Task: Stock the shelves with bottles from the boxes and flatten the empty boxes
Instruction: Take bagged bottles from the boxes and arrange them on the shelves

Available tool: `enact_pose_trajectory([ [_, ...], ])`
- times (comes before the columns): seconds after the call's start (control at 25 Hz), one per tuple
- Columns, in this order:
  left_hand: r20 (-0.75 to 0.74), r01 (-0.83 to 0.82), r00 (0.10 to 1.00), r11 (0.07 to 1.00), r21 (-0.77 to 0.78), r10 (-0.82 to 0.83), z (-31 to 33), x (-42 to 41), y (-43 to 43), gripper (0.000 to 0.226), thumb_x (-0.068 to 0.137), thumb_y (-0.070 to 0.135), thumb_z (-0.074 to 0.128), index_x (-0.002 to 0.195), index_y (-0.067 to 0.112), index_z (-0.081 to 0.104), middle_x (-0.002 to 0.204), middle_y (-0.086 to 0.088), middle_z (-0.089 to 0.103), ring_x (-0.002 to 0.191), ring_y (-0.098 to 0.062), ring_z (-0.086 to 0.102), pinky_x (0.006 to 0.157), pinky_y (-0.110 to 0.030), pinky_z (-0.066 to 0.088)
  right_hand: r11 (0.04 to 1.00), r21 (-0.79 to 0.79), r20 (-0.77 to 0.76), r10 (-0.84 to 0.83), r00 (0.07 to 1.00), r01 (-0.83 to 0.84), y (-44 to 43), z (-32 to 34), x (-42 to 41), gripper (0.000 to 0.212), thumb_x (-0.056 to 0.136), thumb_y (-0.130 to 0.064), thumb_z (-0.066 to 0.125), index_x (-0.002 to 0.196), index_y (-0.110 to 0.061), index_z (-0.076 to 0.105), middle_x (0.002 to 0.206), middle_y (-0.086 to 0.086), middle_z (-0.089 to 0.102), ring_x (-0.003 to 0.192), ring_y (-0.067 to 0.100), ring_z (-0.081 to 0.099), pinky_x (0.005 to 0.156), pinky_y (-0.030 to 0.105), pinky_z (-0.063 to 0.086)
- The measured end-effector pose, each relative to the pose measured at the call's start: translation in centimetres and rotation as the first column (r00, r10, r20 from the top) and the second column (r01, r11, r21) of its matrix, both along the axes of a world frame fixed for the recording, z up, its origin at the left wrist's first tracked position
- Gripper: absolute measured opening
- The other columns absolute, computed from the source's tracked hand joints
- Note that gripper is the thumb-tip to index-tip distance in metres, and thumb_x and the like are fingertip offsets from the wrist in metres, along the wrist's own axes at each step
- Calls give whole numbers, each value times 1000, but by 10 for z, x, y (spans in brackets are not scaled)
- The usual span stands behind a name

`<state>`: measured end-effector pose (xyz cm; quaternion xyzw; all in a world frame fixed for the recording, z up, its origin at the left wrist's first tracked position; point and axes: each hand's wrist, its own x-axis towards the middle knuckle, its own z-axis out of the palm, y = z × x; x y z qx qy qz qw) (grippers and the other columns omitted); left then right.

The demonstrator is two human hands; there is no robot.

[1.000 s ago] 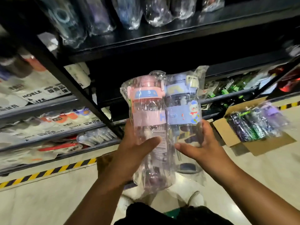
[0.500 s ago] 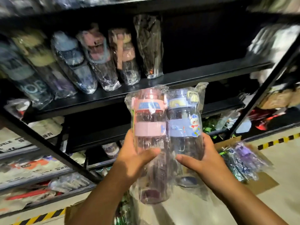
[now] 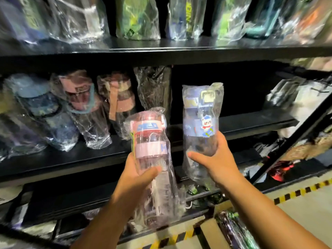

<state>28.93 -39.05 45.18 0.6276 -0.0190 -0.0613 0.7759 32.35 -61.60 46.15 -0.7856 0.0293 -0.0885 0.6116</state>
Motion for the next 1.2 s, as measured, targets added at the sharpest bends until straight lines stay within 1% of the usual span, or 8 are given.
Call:
enact_pose_trajectory([
  [0.12, -2, 88, 996, 996, -9, -88, 0, 17, -3, 91, 51, 29, 87, 133, 20, 48, 118, -12, 70, 107, -27, 69, 79, -32, 59, 996, -30, 96, -75, 993, 79, 0, 2, 40, 103, 63, -23, 93, 147, -22, 33, 139, -7, 52, 125, 7, 52, 108, 26, 41],
  [0.24, -84, 58, 995, 996, 62, -52, -6, 24, -6, 107, 45, 45, 93, 138, 21, 45, 119, -8, 70, 106, -23, 70, 75, -27, 58, 989, -31, 190, -135, 972, 143, 4, -1, 77, 101, 68, -11, 90, 148, -17, 29, 134, -8, 49, 117, -1, 50, 96, 4, 38],
  [0.44, -173, -87, 976, 969, 232, 129, -11, 15, -25, 76, 54, 37, 85, 123, 28, 55, 102, 3, 75, 89, -9, 73, 61, -17, 54, 995, -69, 180, -55, 982, 69, 5, -23, 131, 85, 76, -15, 85, 143, -20, 33, 121, -22, 52, 108, -15, 54, 86, 0, 38],
  [0.6, -217, -191, 946, 955, 227, 241, -9, 15, -46, 61, 80, 4, 79, 124, 32, 49, 95, 10, 73, 77, 4, 70, 52, -10, 50, 988, -137, 94, -59, 994, 72, 3, -28, 164, 52, 80, -32, 82, 107, -20, 39, 108, 0, 55, 98, 17, 58, 74, 15, 38],
  [0.92, -166, -294, 923, 914, 278, 347, -8, 21, -89, 62, 85, 10, 72, 125, 45, 39, 91, 33, 70, 82, 6, 69, 59, -13, 51, 972, -234, 28, 13, 1000, -6, 3, -41, 192, 51, 77, -49, 78, 91, -9, 50, 95, 16, 65, 84, 32, 63, 71, 43, 53],
  [1.0, -163, -306, 918, 906, 292, 363, -5, 20, -100, 58, 83, 16, 74, 122, 44, 41, 86, 35, 68, 79, 8, 69, 60, -15, 50, 968, -243, 9, 64, 998, -60, -2, -40, 190, 63, 75, -55, 77, 99, -3, 51, 104, 18, 62, 95, 33, 61, 79, 44, 52],
  [1.08, -135, -325, 916, 895, 305, 379, -2, 18, -112, 59, 79, 21, 75, 125, 40, 42, 87, 33, 68, 80, 6, 69, 61, -17, 52, 979, -160, 26, 131, 991, -125, -12, -38, 180, 82, 77, -57, 72, 131, -2, 43, 132, 15, 49, 122, 28, 49, 101, 39, 44],
  [1.2, -103, -337, 918, 891, 304, 383, 6, 18, -132, 49, 84, 11, 74, 115, 36, 46, 81, 35, 67, 75, 10, 67, 53, -10, 50, 969, 82, 20, 230, 973, -231, -42, -31, 131, 80, 89, -48, 63, 153, -27, 20, 156, -4, 26, 141, 9, 31, 114, 28, 28],
])
